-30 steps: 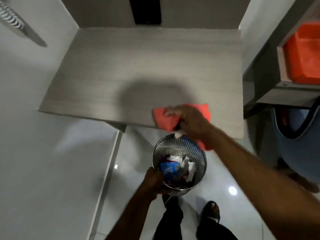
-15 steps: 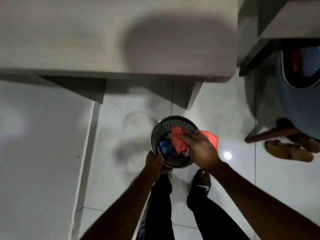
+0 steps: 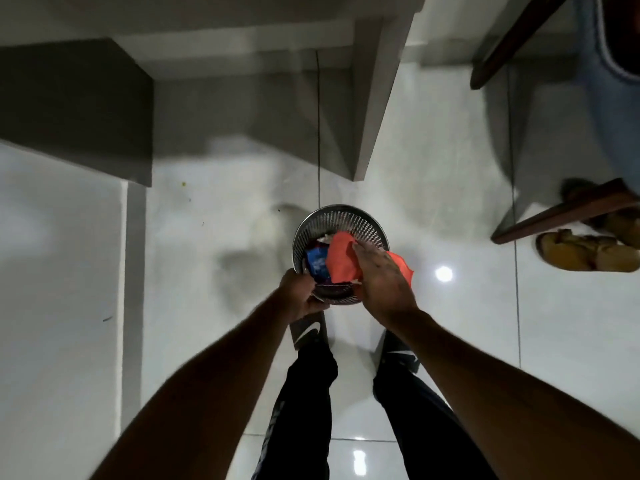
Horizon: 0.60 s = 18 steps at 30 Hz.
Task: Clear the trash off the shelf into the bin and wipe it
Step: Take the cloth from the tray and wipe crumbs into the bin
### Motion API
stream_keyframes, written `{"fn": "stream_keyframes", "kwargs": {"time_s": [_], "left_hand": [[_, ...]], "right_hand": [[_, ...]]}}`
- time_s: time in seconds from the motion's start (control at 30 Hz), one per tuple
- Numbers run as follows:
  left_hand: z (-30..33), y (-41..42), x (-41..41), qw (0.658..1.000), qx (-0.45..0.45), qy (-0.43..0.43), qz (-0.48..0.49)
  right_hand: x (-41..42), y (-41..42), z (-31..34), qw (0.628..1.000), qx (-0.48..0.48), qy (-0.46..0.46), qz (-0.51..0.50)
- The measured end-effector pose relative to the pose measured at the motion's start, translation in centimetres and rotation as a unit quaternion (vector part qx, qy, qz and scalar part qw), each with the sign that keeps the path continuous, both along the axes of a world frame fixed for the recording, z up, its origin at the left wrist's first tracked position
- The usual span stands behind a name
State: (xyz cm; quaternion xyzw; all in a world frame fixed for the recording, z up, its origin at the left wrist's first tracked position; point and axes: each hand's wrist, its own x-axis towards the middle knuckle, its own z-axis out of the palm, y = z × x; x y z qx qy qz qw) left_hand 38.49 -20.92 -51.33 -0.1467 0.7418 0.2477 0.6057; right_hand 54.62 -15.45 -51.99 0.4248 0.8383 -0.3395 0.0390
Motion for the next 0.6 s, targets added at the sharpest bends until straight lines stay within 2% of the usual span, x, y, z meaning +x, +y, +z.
{"fn": "stream_keyframes", "kwargs": {"time_s": [0.07, 0.13, 0.17, 0.23, 0.33, 0.37, 0.47, 0.53, 0.6], "left_hand": [[1.9, 0.0, -1.1, 0.999, -0.001, 0.004, -0.036], [4.4, 0.7, -2.1, 0.993, 0.012, 0.029, -0.111], [6.6, 1.4, -2.4, 0.995, 0.015, 0.044, -0.09], [12.0, 2.7, -2.8, 0.99, 0.042, 0.078, -0.107], [20.9, 4.1, -2.9, 0.958, 0.142, 0.085, -0.236], [24.6, 4.5, -2.8, 0.935, 0.185, 0.1, -0.286], [35.0, 5.5, -2.9, 0.832, 0.291, 0.157, -0.446], [43.1, 7.4, -2.9, 0.747, 0.345, 0.156, -0.546], [50.6, 9.6, -3.2, 0.649, 0.384, 0.157, -0.638]], "right_hand": [[-0.6, -0.4, 1.4, 1.0, -0.021, -0.005, -0.016], [-1.6, -0.8, 3.9, 0.999, -0.032, 0.012, -0.031], [-2.2, -0.9, 5.9, 0.998, -0.03, 0.022, -0.045], [-3.1, -1.4, 10.5, 0.994, 0.004, 0.046, -0.094], [-3.9, -3.5, 19.4, 0.983, 0.066, 0.073, -0.152], [-4.0, -4.0, 22.9, 0.981, 0.081, 0.079, -0.159], [-4.7, -5.5, 32.7, 0.961, 0.087, 0.126, -0.231], [-4.7, -6.2, 38.8, 0.933, 0.056, 0.207, -0.288], [-4.2, -6.3, 43.4, 0.904, 0.065, 0.286, -0.311]]}}
